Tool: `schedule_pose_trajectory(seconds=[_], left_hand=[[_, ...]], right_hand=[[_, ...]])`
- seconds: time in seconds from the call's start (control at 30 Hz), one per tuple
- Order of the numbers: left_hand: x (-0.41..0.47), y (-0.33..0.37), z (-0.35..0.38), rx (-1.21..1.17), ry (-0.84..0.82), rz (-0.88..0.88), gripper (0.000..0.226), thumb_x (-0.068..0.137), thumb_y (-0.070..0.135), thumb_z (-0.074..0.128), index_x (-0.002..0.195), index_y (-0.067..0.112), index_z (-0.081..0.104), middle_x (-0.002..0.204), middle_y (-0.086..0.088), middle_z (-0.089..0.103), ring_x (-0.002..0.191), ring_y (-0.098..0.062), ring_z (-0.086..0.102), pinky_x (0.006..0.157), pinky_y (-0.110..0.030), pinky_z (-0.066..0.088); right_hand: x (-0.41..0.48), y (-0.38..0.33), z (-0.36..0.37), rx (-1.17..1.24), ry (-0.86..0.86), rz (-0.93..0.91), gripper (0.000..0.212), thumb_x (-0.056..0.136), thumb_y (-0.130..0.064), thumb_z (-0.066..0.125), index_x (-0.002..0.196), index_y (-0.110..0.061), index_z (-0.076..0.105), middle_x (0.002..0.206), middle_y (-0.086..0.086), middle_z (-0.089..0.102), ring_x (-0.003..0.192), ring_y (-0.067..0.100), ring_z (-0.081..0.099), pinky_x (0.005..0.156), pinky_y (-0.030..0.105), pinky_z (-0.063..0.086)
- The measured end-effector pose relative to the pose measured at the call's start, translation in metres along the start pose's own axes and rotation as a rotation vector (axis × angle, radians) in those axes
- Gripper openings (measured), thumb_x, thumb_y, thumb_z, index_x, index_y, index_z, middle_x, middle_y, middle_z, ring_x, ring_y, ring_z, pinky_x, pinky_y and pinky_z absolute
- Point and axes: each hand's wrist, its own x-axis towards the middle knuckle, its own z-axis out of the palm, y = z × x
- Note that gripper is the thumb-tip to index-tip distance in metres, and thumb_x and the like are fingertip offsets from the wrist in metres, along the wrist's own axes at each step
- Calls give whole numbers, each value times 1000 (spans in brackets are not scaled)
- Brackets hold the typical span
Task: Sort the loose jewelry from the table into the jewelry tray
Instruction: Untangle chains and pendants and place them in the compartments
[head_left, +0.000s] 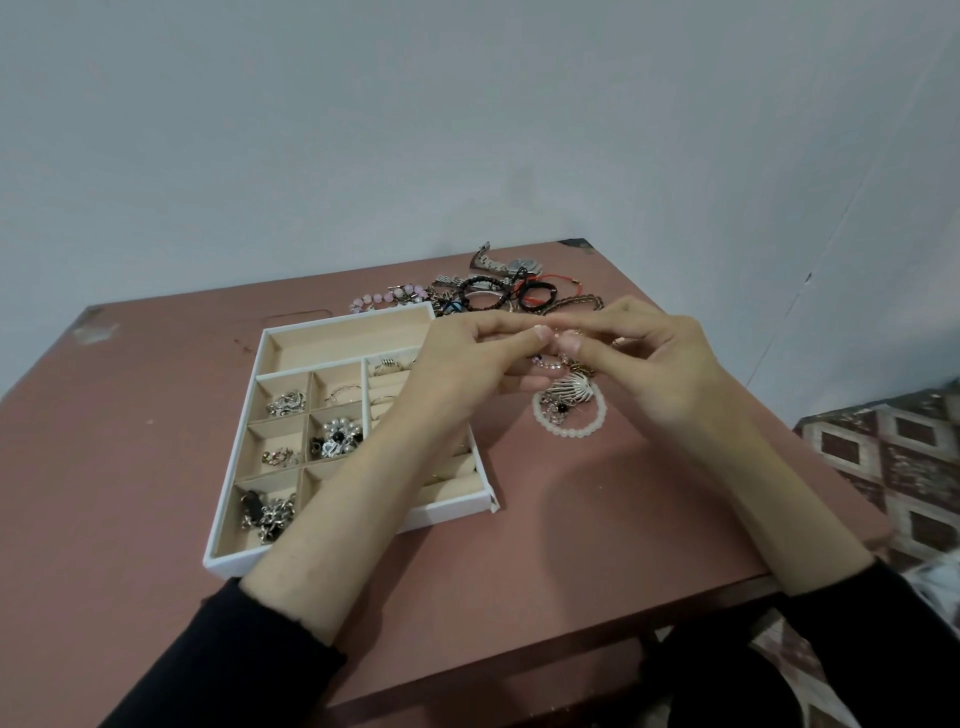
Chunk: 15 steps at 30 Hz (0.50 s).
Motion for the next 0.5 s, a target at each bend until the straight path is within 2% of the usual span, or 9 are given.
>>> schedule_pose_trajectory(seconds=[0.07,0.13,0.23,0.3,0.37,0.43,0.5], left_hand=[[0,1,0,-15,-1,-3,16,87,4,60,101,0,65,80,-9,68,59,-12,68,60,-16,56],[0,2,-1,-16,-6,-3,16,87,4,60,101,-1,65,81,-9,68,59,-12,69,58,-16,55],[-1,4,-2,-26,-10,-2,15,87,4,60,100,0,65,78,-7,68,58,-12,69,57,-15,54],[-1,4,-3,-15,-2,9,14,87,5,61,99,1,65,77,-6,69,59,-13,69,58,-15,55],[-1,3,-5,17,15,22,13,86,6,61,98,3,66,80,-7,70,61,-13,69,60,-17,56],[-1,2,-7,48,37,29,13,86,6,62,98,4,66,83,-9,70,63,-13,68,61,-18,56],[-1,2,-9,59,48,26,11,86,6,62,96,5,67,82,-8,70,62,-13,68,59,-18,56]], right_hand=[[1,1,-1,-9,8,14,25,83,-11,68,98,-32,71,78,-2,58,75,17,57,81,38,49],[1,2,-2,-6,24,35,24,84,-8,66,97,-28,70,73,-8,58,72,7,53,75,27,47],[1,5,-4,-75,75,65,22,85,-4,63,90,-24,69,67,-13,59,64,-1,49,64,10,40],[0,7,-4,-178,97,73,17,83,-7,66,83,-24,69,68,-9,58,62,2,47,61,9,37],[-2,7,-5,-333,83,54,15,80,-12,69,78,-26,69,73,-6,59,65,7,47,64,14,37],[-1,6,-8,-504,36,16,11,79,-14,70,78,-25,70,76,-6,59,73,12,49,70,22,38],[3,3,-12,-664,-54,8,8,80,-19,69,84,-25,71,75,-11,54,82,14,47,73,25,33]])
